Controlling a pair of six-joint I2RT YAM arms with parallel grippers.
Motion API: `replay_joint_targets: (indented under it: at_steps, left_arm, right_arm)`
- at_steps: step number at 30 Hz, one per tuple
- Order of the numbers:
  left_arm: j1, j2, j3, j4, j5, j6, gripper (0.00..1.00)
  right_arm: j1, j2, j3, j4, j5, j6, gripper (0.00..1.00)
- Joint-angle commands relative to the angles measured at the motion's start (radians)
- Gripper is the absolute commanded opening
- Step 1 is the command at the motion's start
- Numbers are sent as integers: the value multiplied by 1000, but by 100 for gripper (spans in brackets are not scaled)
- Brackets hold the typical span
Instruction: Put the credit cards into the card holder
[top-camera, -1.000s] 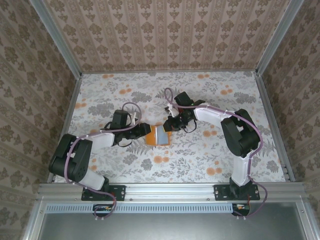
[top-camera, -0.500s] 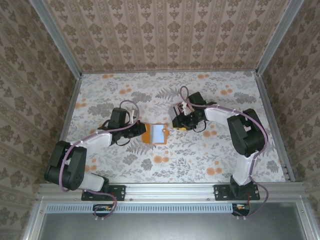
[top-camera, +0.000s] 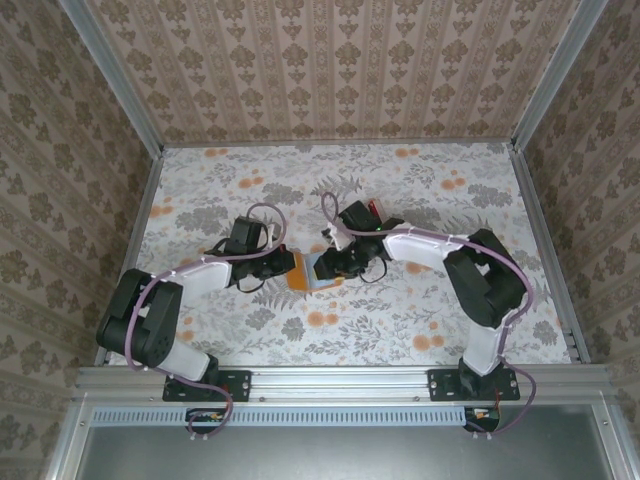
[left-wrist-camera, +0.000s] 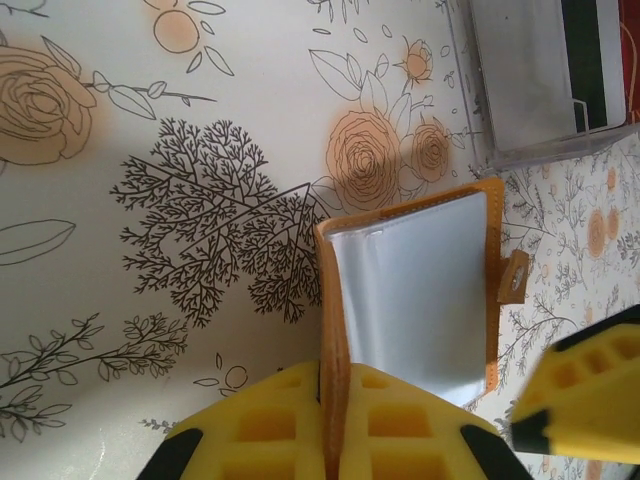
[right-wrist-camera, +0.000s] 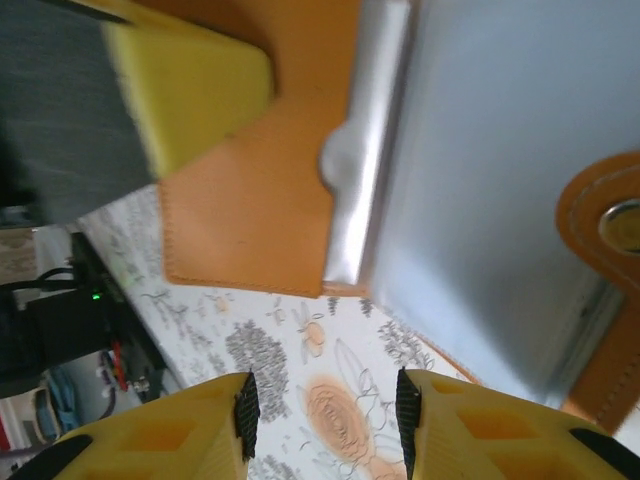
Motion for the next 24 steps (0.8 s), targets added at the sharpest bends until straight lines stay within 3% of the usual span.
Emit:
replay_joint_targets:
  at_steps: [1,10,24]
  left_arm:
    - [-4,-15,-6,-13,-23,-11,0]
    - [-6,-25,-29,2,-22,-19,0]
    - [-9,15,-40,49,-10,-37,0]
  right_arm:
    - [-10,36,1,26,109,41,43]
    - [-9,60,59,-36,231,-1,44]
    - [9,83,85,-12,180,16,44]
